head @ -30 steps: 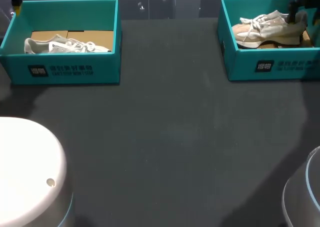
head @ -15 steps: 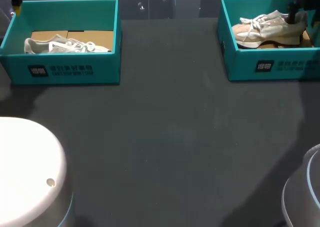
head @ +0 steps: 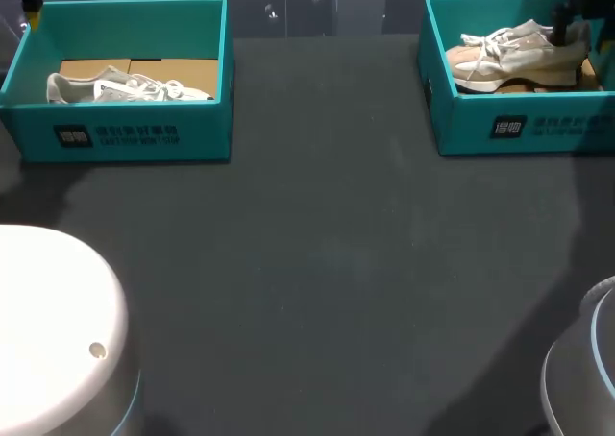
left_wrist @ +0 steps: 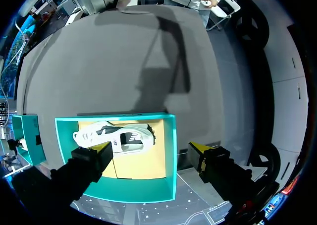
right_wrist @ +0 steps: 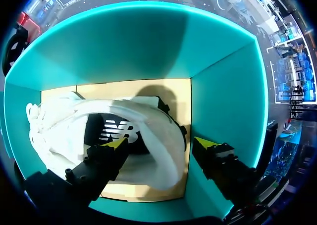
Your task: Take the shoe out of the shoebox, open the shoe tongue, remove and reinsert the insole, then place the shoe into the shoebox
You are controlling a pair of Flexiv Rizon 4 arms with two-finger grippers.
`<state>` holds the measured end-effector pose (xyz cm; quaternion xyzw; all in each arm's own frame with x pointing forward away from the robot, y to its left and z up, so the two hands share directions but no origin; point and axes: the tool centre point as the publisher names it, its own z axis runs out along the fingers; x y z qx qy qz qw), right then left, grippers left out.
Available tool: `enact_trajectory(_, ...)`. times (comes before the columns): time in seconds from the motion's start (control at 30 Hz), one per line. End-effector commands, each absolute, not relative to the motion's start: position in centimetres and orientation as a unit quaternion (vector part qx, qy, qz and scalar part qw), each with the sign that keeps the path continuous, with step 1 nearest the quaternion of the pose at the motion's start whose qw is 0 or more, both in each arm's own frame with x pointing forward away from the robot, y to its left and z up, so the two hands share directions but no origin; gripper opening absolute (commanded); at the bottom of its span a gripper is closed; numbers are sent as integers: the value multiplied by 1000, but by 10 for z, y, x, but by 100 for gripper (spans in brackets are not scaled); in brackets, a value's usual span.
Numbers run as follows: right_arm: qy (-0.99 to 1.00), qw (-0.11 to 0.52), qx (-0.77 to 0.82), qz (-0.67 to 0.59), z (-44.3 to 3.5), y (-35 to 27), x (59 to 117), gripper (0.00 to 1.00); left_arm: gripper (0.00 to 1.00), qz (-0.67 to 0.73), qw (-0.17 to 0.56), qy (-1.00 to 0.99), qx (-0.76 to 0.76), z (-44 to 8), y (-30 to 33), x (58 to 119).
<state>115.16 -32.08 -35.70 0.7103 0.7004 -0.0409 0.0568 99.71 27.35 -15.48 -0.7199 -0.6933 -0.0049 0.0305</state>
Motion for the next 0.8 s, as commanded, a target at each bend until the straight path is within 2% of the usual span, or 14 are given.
enact_trajectory(0.03, 699, 51, 711, -48, -358, -321, 1160, 85, 100, -6, 31, -693, -720, -154, 273, 996)
enact_trajectory(0.37, 686, 42, 724, -51, -365, -323, 1165, 78, 100, -6, 31, -693, -720, -154, 273, 996)
enact_trajectory(0.5, 682, 44, 729, -51, -363, -324, 1168, 69, 100, -6, 31, -693, -720, -154, 273, 996)
enact_trajectory(0.8, 678, 41, 732, -49, -365, -327, 1170, 71, 100, -6, 31, -693, -720, -154, 273, 996)
